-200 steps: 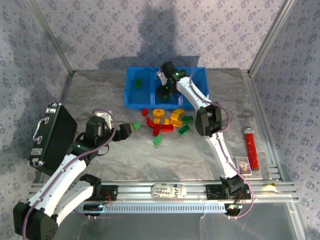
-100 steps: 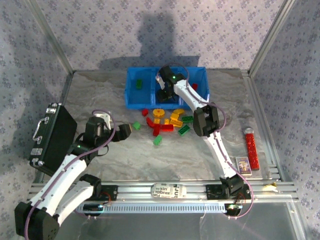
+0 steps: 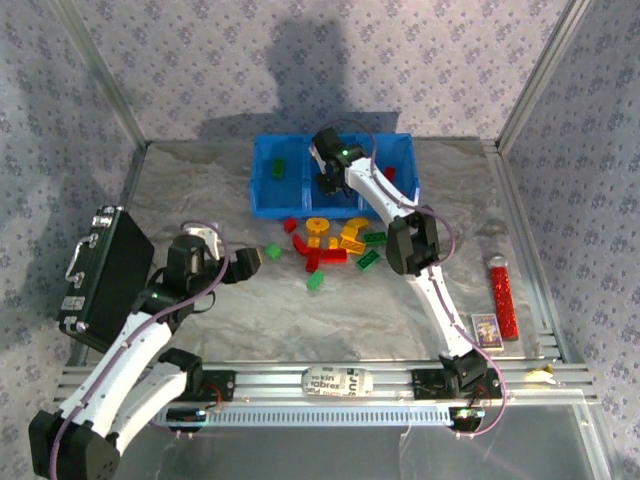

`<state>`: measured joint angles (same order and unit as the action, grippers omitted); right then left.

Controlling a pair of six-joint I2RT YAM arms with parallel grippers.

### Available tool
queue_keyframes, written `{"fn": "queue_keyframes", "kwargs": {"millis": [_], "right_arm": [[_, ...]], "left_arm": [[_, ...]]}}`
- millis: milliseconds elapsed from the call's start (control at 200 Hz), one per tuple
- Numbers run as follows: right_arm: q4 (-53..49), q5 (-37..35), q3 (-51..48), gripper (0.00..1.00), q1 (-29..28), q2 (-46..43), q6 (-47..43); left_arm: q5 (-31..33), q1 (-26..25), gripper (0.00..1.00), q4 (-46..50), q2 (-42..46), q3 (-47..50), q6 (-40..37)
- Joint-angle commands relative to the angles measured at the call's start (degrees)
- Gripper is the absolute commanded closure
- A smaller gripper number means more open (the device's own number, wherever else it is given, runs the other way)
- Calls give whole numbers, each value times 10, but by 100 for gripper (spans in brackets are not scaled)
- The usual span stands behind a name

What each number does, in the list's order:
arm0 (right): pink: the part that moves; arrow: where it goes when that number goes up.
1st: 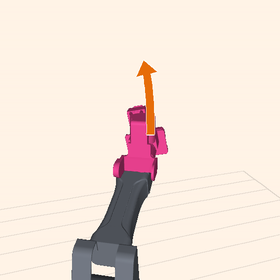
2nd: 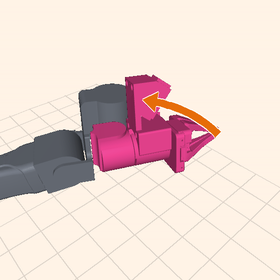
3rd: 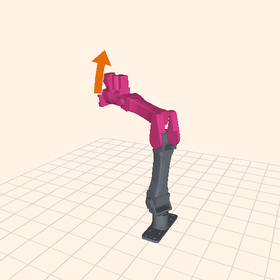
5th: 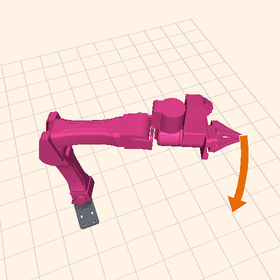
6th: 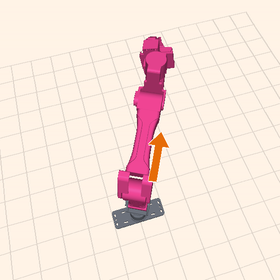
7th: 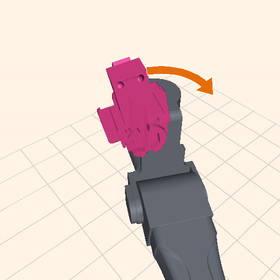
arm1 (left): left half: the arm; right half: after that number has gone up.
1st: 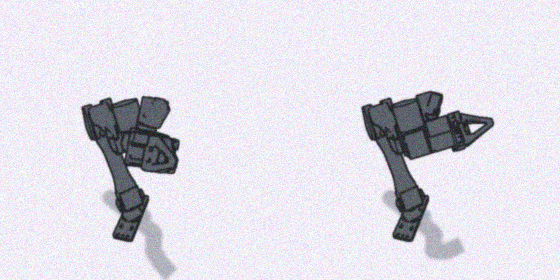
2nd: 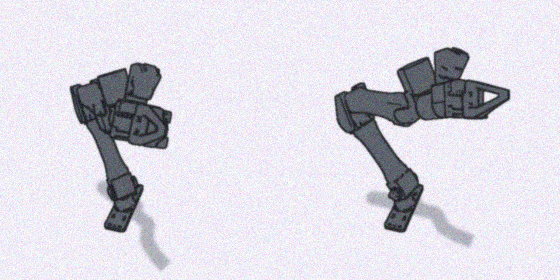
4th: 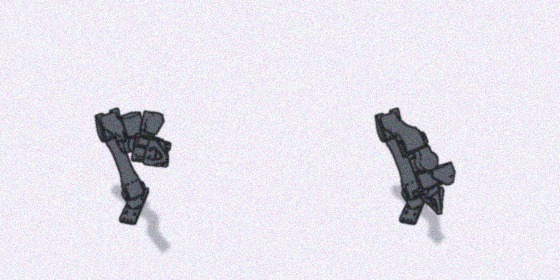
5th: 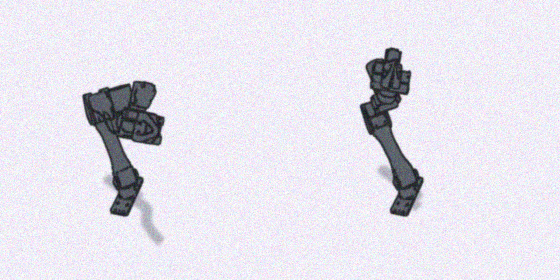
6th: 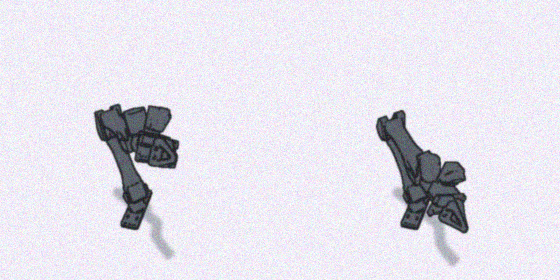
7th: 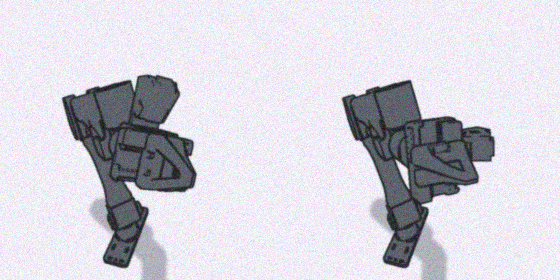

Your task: Sort the legos into containers by color

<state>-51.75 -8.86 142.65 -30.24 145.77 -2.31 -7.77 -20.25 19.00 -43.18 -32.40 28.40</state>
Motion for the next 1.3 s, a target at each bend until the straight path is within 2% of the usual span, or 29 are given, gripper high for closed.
{"fn": "queue_keyframes", "kwargs": {"millis": [0,80,135,295,385,500,530,580,605,645,740,949,1099,1294], "right_arm": [[44,-21,-17,64,-32,-106,13],[49,-12,1,64,-54,-113,18],[50,28,21,63,-64,-102,23],[11,67,129,61,-85,-12,44],[34,93,128,61,-84,8,66],[58,88,125,60,-85,21,75],[63,89,126,55,-84,24,77],[69,92,126,24,-85,23,79],[68,96,126,14,-85,20,76],[65,92,125,10,-88,11,75],[64,73,105,9,-92,-30,67],[60,29,-40,13,-87,-162,66],[104,21,-265,23,-72,-282,61],[191,75,-521,29,-19,-421,90]], "left_arm": [[-9,4,5,-15,13,1,-10],[-11,4,5,-11,18,-1,-9],[-12,4,5,-9,23,-1,-8],[-18,4,5,2,36,-2,-2],[-20,4,5,4,48,1,4],[-19,4,5,13,61,2,7],[-19,4,5,14,63,2,7],[-19,4,5,17,66,1,8],[-19,4,5,18,67,1,8],[-20,4,5,20,68,1,9],[-16,4,5,23,74,1,10],[-19,4,5,17,72,4,8],[-34,3,5,-2,57,14,13],[-52,-13,6,-36,23,25,29]]}}
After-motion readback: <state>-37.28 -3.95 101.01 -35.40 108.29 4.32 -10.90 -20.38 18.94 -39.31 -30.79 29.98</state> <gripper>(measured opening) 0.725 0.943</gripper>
